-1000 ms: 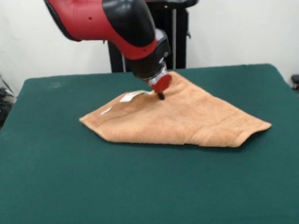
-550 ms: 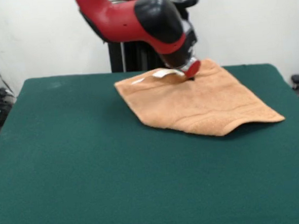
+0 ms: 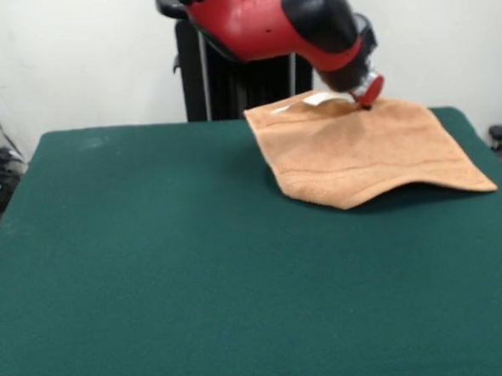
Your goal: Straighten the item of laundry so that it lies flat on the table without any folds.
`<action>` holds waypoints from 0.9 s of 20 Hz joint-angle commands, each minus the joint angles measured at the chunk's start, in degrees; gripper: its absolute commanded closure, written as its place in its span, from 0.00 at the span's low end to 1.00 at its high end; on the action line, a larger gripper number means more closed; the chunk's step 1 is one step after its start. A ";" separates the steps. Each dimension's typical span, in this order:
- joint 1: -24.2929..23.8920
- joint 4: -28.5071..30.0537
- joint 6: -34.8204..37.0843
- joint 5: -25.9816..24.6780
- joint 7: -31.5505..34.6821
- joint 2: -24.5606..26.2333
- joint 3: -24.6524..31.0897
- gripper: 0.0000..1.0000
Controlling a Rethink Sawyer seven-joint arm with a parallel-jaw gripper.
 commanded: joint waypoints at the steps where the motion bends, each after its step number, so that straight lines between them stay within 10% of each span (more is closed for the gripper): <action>1: 1.63 0.10 -3.70 5.15 10.12 0.86 5.60 1.00; 18: 1.79 1.34 -11.09 7.09 13.39 4.51 9.49 1.00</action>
